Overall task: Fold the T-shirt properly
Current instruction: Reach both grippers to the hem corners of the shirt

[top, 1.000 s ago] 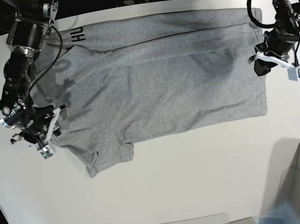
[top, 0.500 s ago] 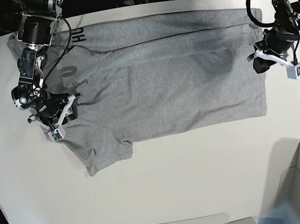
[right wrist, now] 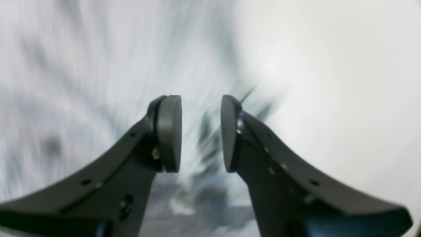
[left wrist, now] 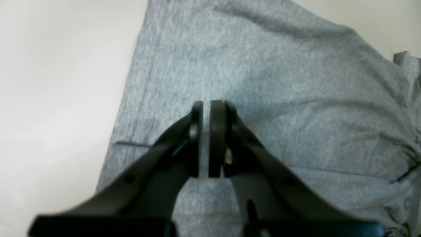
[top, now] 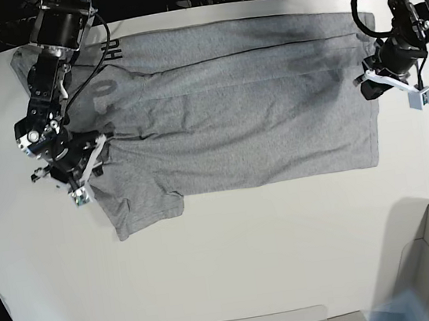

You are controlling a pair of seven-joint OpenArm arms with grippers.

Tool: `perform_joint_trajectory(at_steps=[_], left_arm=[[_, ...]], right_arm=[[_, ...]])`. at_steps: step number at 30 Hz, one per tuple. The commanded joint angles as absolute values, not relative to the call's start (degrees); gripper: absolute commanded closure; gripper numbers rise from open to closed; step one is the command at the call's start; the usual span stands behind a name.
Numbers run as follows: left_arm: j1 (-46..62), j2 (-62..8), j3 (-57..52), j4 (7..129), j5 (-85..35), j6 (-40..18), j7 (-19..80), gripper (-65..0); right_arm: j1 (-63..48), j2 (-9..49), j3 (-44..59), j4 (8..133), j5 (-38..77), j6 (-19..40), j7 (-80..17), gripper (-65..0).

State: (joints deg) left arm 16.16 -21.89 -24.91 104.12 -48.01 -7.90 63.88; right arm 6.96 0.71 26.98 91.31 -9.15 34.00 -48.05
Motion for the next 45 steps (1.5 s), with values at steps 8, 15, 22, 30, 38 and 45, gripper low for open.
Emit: perform_joint_trajectory(at_steps=[8, 15, 22, 30, 38, 45], left_arm=[[15.9, -22.6, -25.4, 105.0, -48.4, -8.0, 63.2, -3.6], [15.9, -22.5, -25.0, 105.0, -48.4, -8.0, 63.2, -3.6], [15.9, -22.5, -25.3, 105.0, -48.4, -8.0, 63.2, -3.6], [14.4, -22.6, -25.3, 105.0, -48.4, -8.0, 63.1, -4.4], [0.9, -25.4, -24.8, 96.2, -48.4, -8.4, 63.7, -26.5], [-12.8, -31.7, -16.3, 75.4, -48.5, -18.3, 63.2, -29.2]], right_arm=[[19.6, 2.7, 26.8, 85.8, -8.7, 33.8, -50.1, -36.7], [26.7, 4.7, 27.2, 66.2, -8.6, 33.6, -42.2, -38.5], [29.6, 5.6, 27.2, 49.8, -8.5, 28.2, -32.1, -38.5], [31.5, 6.8, 26.9, 39.0, -8.5, 25.2, -26.8, -38.5], [33.2, 6.8, 26.7, 37.7, -8.7, 25.3, -27.0, -38.5], [33.1, 6.8, 26.7, 37.7, -8.7, 25.3, -27.0, -38.5]])
